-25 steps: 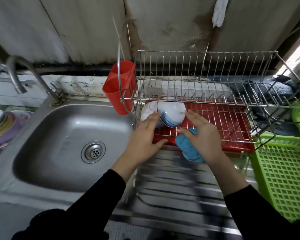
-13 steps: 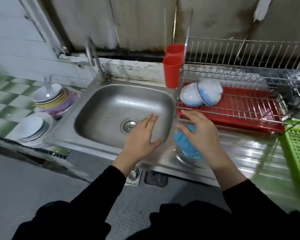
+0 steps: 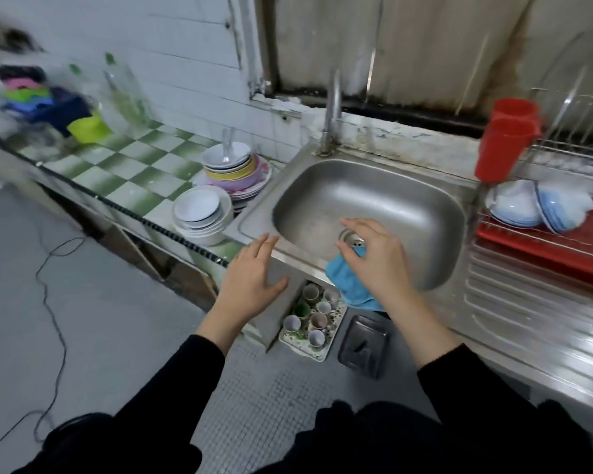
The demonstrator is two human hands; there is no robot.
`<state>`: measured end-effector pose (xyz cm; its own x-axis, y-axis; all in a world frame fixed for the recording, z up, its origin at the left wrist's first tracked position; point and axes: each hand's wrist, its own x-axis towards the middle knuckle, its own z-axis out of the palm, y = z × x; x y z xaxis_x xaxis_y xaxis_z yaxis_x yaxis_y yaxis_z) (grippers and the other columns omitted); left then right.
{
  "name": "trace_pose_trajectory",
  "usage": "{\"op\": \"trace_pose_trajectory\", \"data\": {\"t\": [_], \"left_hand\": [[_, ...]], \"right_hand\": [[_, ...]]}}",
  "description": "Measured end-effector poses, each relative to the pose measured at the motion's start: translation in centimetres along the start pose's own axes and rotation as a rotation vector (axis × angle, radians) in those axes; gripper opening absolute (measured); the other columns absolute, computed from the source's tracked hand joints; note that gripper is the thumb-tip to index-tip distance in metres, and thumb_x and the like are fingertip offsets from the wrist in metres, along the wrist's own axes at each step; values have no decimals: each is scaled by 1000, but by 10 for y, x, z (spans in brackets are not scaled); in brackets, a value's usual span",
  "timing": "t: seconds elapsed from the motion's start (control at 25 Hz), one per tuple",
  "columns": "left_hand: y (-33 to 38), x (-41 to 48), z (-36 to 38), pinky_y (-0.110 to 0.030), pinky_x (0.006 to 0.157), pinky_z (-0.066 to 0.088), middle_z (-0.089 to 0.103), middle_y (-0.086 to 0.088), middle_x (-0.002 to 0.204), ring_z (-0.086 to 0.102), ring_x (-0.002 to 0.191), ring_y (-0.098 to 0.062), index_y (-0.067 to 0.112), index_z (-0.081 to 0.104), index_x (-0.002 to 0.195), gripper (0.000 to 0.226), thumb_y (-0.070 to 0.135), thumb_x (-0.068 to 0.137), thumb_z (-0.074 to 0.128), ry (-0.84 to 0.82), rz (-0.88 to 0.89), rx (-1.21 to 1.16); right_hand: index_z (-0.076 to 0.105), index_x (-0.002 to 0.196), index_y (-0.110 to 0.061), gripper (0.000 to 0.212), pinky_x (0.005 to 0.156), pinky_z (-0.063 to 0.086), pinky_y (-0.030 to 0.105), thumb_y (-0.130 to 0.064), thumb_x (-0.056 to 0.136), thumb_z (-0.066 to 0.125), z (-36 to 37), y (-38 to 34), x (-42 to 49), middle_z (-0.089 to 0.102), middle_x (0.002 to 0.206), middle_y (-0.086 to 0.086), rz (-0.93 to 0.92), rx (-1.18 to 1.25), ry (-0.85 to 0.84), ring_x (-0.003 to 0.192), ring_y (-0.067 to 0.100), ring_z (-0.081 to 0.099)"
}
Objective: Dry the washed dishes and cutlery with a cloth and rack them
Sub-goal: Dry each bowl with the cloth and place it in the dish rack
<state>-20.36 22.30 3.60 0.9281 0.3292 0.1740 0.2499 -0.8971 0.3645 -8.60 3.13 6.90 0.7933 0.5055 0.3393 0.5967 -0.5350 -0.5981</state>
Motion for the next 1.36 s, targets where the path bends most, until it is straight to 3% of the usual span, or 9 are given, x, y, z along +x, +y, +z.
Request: {"op": "trace_pose_trajectory", "data": {"t": [0.2,0.32,0.56,0.84,1.08,1.36], "left_hand": [[-60,10,-12,-37,113,31,35,-9,153,33,141,-23,14,36,147,76,37,83,71,54,-135,-4],[-96,33,-15,-37,114,31,35,-7,153,32,142,-22,15,36,146,75,39,83,70,77,-190,3],[-154,92,-16,-36,114,29,30,-6,156,31,142,-23,17,36,147,74,38,84,69,74,-314,-12],[-200,146,0,-35,117,20,29,-13,155,23,144,-27,12,38,144,81,34,77,77,70,-460,-120],[-234,170,4,-34,117,9,26,-17,155,16,145,-31,11,38,143,88,39,72,81,62,-524,-200],[-270,183,-1,-40,117,12,18,-15,155,10,144,-30,11,18,150,123,48,56,88,-162,-496,-249]], "right_hand": [[60,131,-27,39,83,41,25,-29,92,64,49,-39,49,60,128,-8,-82,50,-80,108,16,58],[62,129,-24,39,87,50,33,-28,91,65,88,-50,89,61,126,-5,-134,79,-141,107,18,60],[61,130,-21,42,97,49,40,-26,89,68,153,-65,183,59,130,0,-158,77,-296,115,20,57],[62,129,-24,41,98,47,36,-24,88,69,216,-71,255,61,130,-3,-206,48,-504,117,16,56],[64,126,-16,43,100,46,28,-14,85,73,261,-74,290,66,122,-1,-56,121,-672,112,13,60],[43,144,-10,65,107,42,37,-1,85,67,288,-81,307,63,124,8,158,95,-988,120,22,55]]}}
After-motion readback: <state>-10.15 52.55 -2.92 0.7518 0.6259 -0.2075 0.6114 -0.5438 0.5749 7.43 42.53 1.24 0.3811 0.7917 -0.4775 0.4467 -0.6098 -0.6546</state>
